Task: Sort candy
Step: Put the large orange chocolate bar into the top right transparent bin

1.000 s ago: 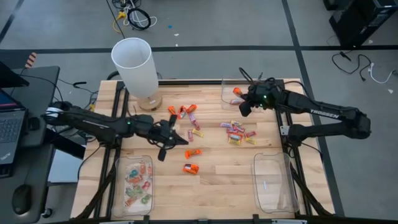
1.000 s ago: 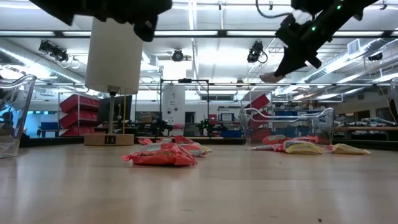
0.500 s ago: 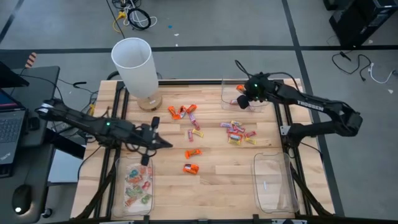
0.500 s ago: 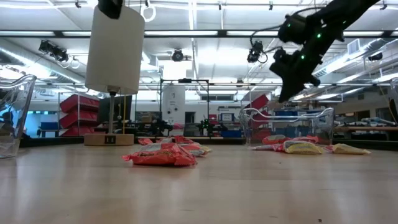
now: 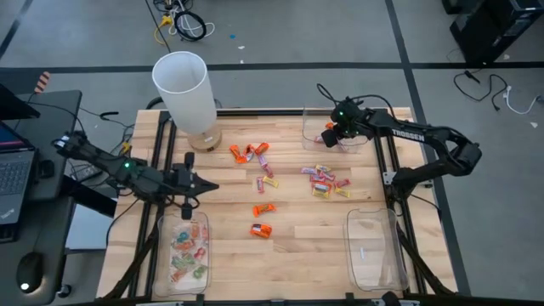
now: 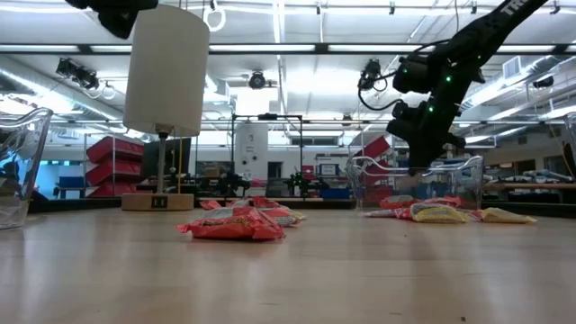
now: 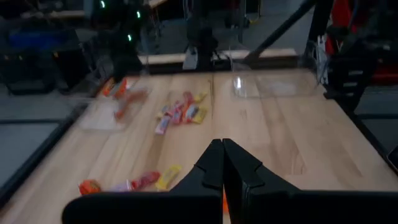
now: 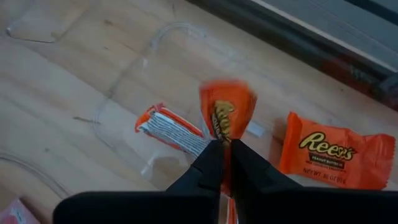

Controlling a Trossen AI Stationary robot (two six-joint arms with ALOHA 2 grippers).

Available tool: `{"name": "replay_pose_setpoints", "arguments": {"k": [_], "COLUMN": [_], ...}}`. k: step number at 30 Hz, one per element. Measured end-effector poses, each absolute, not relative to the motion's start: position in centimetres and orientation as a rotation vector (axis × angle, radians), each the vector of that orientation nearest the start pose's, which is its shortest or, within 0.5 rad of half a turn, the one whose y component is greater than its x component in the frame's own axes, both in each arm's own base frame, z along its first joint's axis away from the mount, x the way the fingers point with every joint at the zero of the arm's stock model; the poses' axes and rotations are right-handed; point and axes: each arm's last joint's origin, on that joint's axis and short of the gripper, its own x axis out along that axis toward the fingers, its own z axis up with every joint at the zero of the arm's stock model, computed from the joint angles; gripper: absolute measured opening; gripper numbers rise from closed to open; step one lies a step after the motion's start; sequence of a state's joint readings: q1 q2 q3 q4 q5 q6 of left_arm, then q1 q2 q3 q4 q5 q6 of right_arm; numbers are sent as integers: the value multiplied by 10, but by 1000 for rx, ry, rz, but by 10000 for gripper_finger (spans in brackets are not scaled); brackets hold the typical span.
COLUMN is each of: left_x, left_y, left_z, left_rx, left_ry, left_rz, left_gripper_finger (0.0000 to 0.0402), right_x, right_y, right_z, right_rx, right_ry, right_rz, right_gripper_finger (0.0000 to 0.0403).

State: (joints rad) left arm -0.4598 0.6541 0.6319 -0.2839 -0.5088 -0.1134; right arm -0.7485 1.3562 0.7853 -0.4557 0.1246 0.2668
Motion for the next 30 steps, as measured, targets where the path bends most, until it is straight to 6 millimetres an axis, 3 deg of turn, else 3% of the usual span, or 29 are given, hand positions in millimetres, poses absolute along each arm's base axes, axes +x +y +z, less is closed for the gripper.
{"name": "replay_pose_setpoints", "arguments": {"k": [13,20,30], "left_x": [136,133,145], "left_y": [-56,-54,-61], "left_z": [284,275,254], "left_rx": [0,-34,-4], "left_ry": [323,411,454], "left_rz": [71,97,102], "left_gripper_finger": [0,0,0], "right_x": [181,191,231], "right_y": [-168,-137,-80], "right_z": [213,242,279], "right_rx": [539,473,347], "right_ry": [811,684,352], "right_rz": [-896,-694,-390], "right_gripper_finger": [77,73,72]}}
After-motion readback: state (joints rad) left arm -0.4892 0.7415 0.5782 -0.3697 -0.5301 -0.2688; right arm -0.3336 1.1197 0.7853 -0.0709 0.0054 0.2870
